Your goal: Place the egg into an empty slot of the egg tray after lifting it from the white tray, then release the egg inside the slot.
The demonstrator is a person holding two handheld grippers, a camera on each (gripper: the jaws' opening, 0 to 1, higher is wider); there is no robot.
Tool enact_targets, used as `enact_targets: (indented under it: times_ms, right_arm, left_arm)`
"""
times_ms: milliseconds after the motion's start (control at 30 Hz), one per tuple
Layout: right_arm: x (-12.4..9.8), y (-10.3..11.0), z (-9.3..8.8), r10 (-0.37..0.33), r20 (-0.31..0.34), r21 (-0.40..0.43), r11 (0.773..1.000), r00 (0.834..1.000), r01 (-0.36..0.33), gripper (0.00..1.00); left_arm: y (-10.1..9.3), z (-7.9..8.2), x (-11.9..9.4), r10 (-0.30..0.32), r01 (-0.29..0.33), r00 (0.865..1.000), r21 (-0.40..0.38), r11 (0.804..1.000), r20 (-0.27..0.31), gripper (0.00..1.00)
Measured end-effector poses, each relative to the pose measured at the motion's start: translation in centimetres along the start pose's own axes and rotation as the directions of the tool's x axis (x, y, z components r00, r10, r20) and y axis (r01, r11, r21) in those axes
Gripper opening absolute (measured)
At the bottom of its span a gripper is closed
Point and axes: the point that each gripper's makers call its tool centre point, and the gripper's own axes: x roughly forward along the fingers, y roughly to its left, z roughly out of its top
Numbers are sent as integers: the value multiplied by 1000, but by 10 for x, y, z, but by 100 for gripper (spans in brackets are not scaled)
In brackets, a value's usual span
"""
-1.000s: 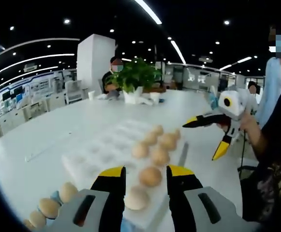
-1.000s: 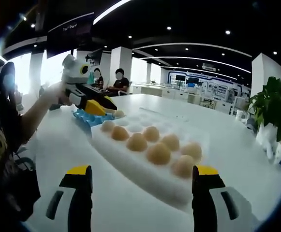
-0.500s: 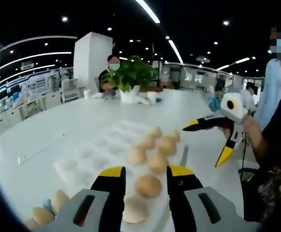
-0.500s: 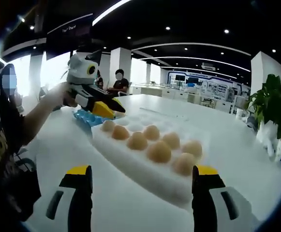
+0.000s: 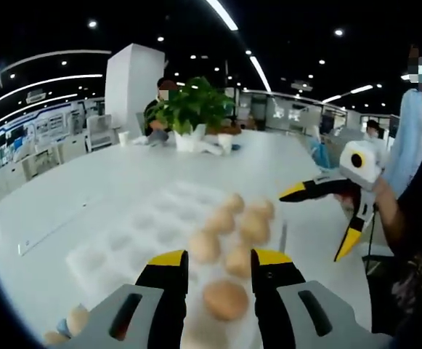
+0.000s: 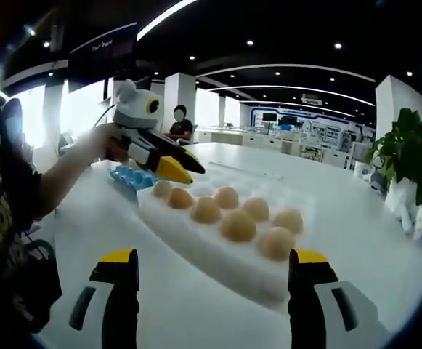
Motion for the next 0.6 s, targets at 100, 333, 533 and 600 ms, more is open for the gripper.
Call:
enact_targets:
  times_ms: [100,333,533,600]
  right_arm:
    - [-1,3,-1,0,1,3,1000,1000,0,89]
    - [-6,8,-1,-5,4,3,1000,1000,5,89]
    - [-9,9,-2,-10,7,4,1000,1000,10,89]
    - [-10,9,-2,-12,8,7,1000,1000,12,89]
  left_arm:
    - [0,-1,5,-7,7,1000,0,1000,-9,35]
    - [3,-2,16,-9,9,999,6,1000,-33,35]
    - [1,-2,26,-11,11,999,8,1000,-50,36]
    - [2,-2,29,-10,10,998,10,1000,-57,36]
